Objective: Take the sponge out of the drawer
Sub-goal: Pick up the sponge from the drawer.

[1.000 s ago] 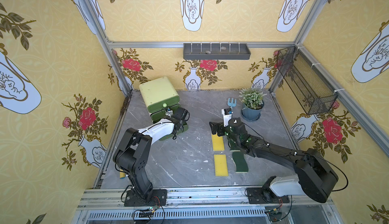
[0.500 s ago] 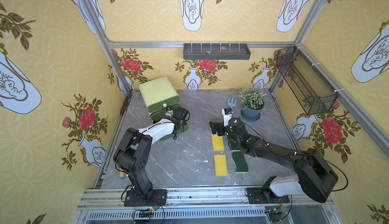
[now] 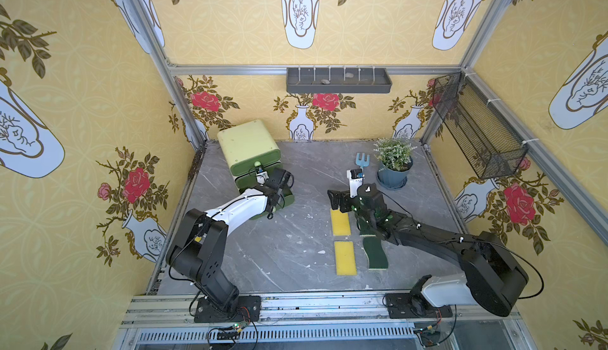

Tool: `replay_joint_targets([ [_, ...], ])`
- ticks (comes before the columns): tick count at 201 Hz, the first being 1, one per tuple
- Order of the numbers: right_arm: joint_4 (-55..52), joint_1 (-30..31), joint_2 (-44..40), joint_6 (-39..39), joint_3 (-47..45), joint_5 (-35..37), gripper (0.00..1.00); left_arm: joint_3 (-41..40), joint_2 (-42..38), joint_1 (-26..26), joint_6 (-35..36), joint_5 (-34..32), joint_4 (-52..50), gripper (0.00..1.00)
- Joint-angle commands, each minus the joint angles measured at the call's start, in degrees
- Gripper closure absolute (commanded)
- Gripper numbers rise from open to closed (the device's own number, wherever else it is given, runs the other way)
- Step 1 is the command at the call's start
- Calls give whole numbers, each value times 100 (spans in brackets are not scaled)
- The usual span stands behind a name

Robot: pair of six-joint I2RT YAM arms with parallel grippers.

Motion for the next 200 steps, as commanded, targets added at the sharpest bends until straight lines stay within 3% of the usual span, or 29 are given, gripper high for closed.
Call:
replay_joint_targets([
  [1,53,2,-15,29,51,6,3,22,-50,4,88,-116,-35,100],
  [93,56,-6,-20,41,47,-14,3,-205,-372,33,151,112,197,100],
  [200,66,-6,10,52,54,-34,3,-92,-1011,-33,327,350,-427,100],
])
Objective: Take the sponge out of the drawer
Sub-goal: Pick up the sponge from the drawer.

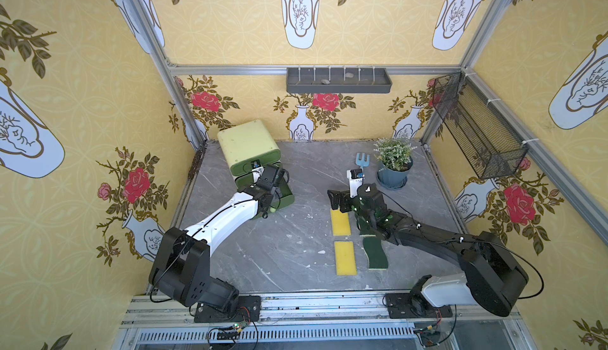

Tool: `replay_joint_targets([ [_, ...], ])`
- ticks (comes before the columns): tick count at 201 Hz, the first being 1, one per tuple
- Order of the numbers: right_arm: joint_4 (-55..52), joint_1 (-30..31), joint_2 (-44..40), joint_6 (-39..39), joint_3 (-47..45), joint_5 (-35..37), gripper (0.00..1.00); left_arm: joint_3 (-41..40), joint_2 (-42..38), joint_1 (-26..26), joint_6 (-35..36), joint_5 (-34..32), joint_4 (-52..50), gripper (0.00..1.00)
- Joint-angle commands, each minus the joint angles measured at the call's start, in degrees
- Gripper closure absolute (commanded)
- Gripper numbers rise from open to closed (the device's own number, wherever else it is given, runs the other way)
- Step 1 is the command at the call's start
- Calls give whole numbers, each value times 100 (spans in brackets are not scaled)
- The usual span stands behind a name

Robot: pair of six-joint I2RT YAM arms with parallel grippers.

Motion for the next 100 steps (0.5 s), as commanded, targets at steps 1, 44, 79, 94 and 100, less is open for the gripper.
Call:
replay_joint_targets([
  [1,63,-3,6,49,59,-33,3,-51,-108,-46,-19,107,-221,100],
  [44,78,-5,12,60,55,-35,3,-42,-377,-359,-174,18,-507,100],
  [79,71,-10,11,63,48,-34,3,-19,-594,-748,-410,-262,-740,100],
  [94,69,-10,-1,63,47,-34,3,35,-668,-1000,-467,-458,-834,100],
  [100,65,-11,-3,67,47,-34,3,74,-682,-1101,-496,-553,-891,100],
])
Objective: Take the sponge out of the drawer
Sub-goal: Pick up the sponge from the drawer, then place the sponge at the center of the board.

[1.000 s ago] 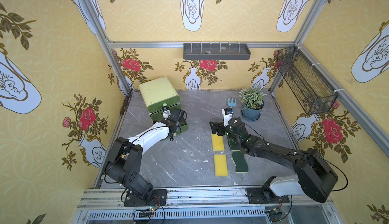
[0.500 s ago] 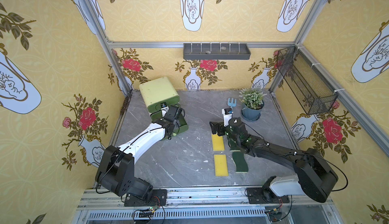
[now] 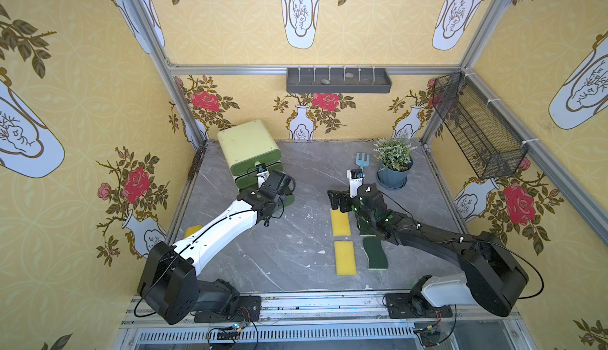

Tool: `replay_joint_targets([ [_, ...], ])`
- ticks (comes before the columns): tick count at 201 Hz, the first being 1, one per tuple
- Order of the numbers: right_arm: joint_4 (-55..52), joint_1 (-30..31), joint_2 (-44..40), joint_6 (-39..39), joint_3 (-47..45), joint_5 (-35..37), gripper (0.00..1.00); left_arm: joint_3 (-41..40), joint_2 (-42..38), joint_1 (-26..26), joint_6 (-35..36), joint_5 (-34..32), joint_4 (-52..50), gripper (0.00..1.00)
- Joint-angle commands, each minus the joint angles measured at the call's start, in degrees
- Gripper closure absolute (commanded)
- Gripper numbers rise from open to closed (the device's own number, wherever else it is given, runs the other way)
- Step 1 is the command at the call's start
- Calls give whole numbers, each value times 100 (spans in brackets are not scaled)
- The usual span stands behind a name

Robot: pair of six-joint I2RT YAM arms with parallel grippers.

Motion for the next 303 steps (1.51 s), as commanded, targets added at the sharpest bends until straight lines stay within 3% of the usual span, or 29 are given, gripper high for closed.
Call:
replay_joint_targets([
  [1,72,-5,-5,43,46,-28,3,93,-75,-306,-172,-420,-272,100],
  [48,78,-2,-55,49,12,36,3,453,55,-1398,-555,-1108,-699,100],
  [108,-124,-289,-152,445,-75,439,2,1007,956,-2455,-1224,-1280,-1091,100],
  [176,-65,-1237,-532,1249,-501,-99,1,1135,1777,-2810,-1538,-920,-970,100],
  [303,19,-1536,-533,1505,-607,-483,1,1118,2662,-2991,-1466,-547,-617,100],
])
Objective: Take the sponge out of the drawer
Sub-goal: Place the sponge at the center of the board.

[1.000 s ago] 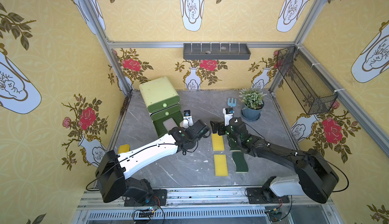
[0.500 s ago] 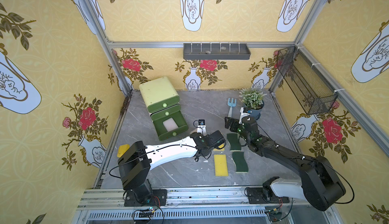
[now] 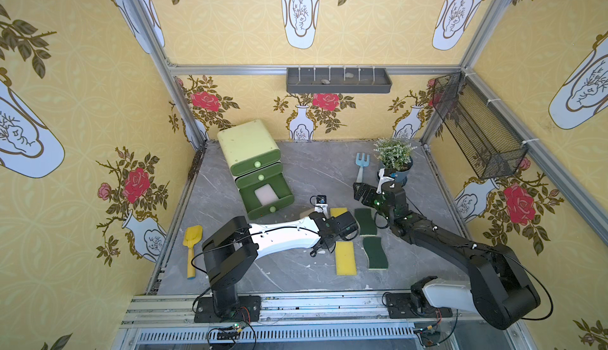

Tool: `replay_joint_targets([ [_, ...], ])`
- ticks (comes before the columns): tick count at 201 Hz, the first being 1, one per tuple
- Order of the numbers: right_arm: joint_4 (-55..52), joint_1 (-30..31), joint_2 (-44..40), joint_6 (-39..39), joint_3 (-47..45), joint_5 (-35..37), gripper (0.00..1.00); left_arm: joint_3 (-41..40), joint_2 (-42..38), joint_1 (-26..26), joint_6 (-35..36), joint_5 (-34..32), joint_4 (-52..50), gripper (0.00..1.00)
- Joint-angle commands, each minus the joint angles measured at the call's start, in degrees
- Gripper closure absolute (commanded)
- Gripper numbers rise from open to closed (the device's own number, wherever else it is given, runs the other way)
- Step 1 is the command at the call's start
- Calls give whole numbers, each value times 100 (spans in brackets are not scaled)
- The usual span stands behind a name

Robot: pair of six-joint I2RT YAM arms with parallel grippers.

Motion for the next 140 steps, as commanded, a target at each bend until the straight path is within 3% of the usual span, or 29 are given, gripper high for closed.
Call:
replay_joint_targets([
  [1,188,-23,-28,45,-22,-49,1,-13,160,-6,115,86,128,100],
  [118,226,-81,14,93,-32,-153,1,4,555,-5,303,298,400,100],
  [140,236,-89,25,97,-36,-160,1,-16,521,-1,264,276,364,91],
])
